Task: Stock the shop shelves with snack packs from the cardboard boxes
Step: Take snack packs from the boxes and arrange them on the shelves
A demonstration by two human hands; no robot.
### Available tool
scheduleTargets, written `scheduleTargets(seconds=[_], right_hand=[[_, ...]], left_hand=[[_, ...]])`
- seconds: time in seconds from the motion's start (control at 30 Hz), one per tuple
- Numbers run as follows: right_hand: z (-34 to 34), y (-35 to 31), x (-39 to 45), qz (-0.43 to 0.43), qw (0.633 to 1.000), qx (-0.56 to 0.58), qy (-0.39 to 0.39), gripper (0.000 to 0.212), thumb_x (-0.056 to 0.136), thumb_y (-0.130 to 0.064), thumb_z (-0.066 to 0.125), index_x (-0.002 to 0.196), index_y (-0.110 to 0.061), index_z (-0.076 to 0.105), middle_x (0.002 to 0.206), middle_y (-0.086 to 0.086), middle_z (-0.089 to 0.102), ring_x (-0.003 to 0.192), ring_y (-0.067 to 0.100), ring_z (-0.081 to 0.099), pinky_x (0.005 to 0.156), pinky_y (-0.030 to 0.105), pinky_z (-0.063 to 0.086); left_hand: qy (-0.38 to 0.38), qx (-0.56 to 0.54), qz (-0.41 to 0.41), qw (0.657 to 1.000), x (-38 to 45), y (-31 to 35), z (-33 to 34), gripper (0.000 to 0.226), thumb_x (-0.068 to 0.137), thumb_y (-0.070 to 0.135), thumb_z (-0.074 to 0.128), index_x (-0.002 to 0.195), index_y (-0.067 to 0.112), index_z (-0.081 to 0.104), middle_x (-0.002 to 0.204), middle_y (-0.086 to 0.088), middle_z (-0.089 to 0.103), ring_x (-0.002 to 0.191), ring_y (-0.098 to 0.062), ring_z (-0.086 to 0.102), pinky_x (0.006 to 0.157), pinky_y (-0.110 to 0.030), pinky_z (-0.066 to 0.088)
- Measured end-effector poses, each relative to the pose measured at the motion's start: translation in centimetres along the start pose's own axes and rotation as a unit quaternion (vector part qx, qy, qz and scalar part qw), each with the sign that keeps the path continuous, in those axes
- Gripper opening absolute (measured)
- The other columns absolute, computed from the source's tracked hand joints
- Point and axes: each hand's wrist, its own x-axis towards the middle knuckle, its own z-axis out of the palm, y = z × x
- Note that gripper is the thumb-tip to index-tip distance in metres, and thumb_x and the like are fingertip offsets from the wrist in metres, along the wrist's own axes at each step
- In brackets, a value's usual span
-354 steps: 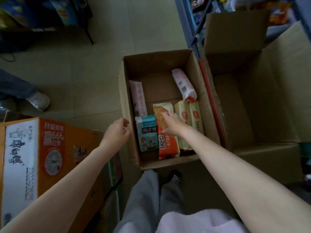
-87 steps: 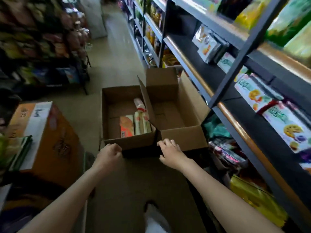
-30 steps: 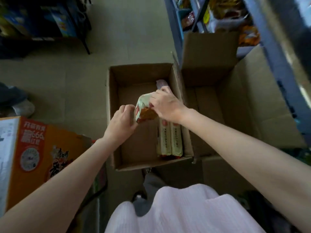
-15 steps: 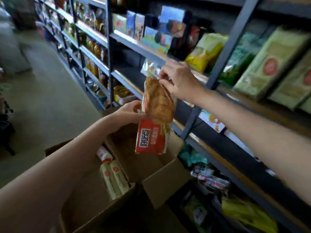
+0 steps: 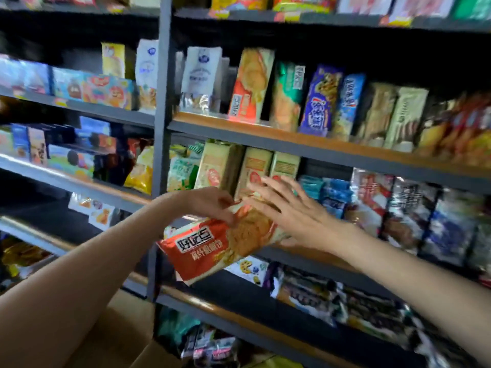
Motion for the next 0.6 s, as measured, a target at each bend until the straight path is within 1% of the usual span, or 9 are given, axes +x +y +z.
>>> scheduleTargets(seconds=[0.03, 0.1, 0.17, 0.23, 0.3, 0.37, 0.43, 0.5, 0.6], right_hand=[[0.0, 1.0, -1.6, 0.019, 1.000, -0.012, 0.003, 0.125, 0.047, -0.046, 0.087, 0.149, -0.017, 0.020, 0.154, 0.011, 0.023, 0.140, 0.032, 0.017, 0.113, 0.051, 0.011], [-0.5, 3.6, -4.2, 0.055, 0.997, -0.025, 0.041, 0.122, 0.045, -0.027, 0.089, 0.147, -0.017, 0.023, 0.149, 0.013, 0.027, 0.137, 0.033, 0.021, 0.111, 0.052, 0.014], [-1.4, 6.3, -5.9, 0.096, 0.991, -0.024, 0.087, 0.115, 0.047, -0.008, 0.086, 0.145, -0.019, 0.026, 0.147, 0.013, 0.026, 0.138, 0.033, 0.019, 0.111, 0.054, 0.013], [-2.0, 8.7, -6.8, 0.148, 0.982, -0.004, 0.116, 0.113, 0.055, 0.008, 0.078, 0.146, -0.025, 0.020, 0.153, 0.010, 0.013, 0.141, 0.031, 0.010, 0.115, 0.054, 0.008], [-2.9, 9.7, -6.4, 0.206, 0.967, 0.061, 0.135, 0.111, 0.067, 0.014, 0.068, 0.148, -0.034, 0.008, 0.156, 0.003, -0.003, 0.143, 0.026, -0.001, 0.114, 0.048, 0.006], [-3.7, 10.4, -6.0, 0.249, 0.940, 0.169, 0.158, 0.093, 0.082, 0.005, 0.059, 0.149, -0.034, 0.008, 0.157, 0.000, -0.008, 0.144, 0.022, -0.003, 0.117, 0.043, 0.008], [-4.4, 11.1, -5.4, 0.268, 0.908, 0.263, 0.185, 0.074, 0.091, -0.011, 0.055, 0.150, -0.026, 0.012, 0.157, 0.001, -0.002, 0.145, 0.021, 0.004, 0.118, 0.039, 0.013], [-4.7, 11.5, -4.5, 0.282, 0.868, 0.367, 0.182, 0.074, 0.093, -0.028, 0.056, 0.150, -0.024, 0.010, 0.156, 0.000, 0.007, 0.143, 0.018, 0.017, 0.115, 0.034, 0.017], [-4.8, 10.9, -2.6, 0.317, 0.809, 0.465, 0.169, 0.086, 0.087, -0.044, 0.059, 0.151, -0.025, 0.003, 0.156, -0.003, 0.013, 0.138, 0.018, 0.030, 0.111, 0.038, 0.024]], left_hand=[[-0.001, 0.020, 0.018, 1.000, 0.8, 2.3, 0.2, 0.058, 0.075, 0.036, 0.073, 0.123, 0.015, 0.051, 0.116, 0.000, 0.055, 0.101, -0.017, 0.053, 0.086, -0.026, 0.043], [0.015, 0.028, 0.047, 0.998, 2.2, 6.0, 0.7, 0.053, 0.075, 0.036, 0.073, 0.119, 0.014, 0.053, 0.111, 0.001, 0.057, 0.097, -0.016, 0.053, 0.078, -0.024, 0.043], [0.051, -0.009, 0.071, 0.996, 3.1, 8.8, 1.0, 0.041, 0.080, 0.029, 0.070, 0.115, 0.013, 0.056, 0.102, 0.002, 0.058, 0.094, -0.015, 0.055, 0.069, -0.020, 0.044], [0.110, -0.083, 0.097, 0.986, 4.0, 10.8, 1.3, 0.032, 0.080, 0.022, 0.071, 0.108, 0.012, 0.060, 0.096, 0.002, 0.061, 0.090, -0.014, 0.058, 0.070, -0.018, 0.045], [0.167, -0.167, 0.116, 0.965, 4.3, 11.2, 1.1, 0.034, 0.072, 0.022, 0.078, 0.101, 0.014, 0.062, 0.095, 0.000, 0.063, 0.088, -0.017, 0.061, 0.075, -0.027, 0.050], [0.210, -0.247, 0.124, 0.938, 4.7, 11.4, 0.7, 0.041, 0.063, 0.026, 0.081, 0.099, 0.016, 0.063, 0.100, -0.005, 0.066, 0.087, -0.021, 0.065, 0.079, -0.036, 0.053], [0.235, -0.310, 0.139, 0.911, 4.6, 11.7, -0.3, 0.044, 0.062, 0.026, 0.081, 0.101, 0.014, 0.063, 0.100, -0.008, 0.067, 0.086, -0.023, 0.066, 0.077, -0.036, 0.054], [0.242, -0.360, 0.156, 0.888, 4.3, 12.1, -1.5, 0.036, 0.074, 0.019, 0.073, 0.105, 0.008, 0.059, 0.094, -0.008, 0.066, 0.085, -0.022, 0.064, 0.075, -0.035, 0.052], [0.248, -0.408, 0.183, 0.859, 4.2, 13.7, -3.6, 0.017, 0.080, 0.017, 0.067, 0.093, 0.011, 0.057, 0.082, -0.003, 0.064, 0.076, -0.016, 0.062, 0.072, -0.032, 0.051]])
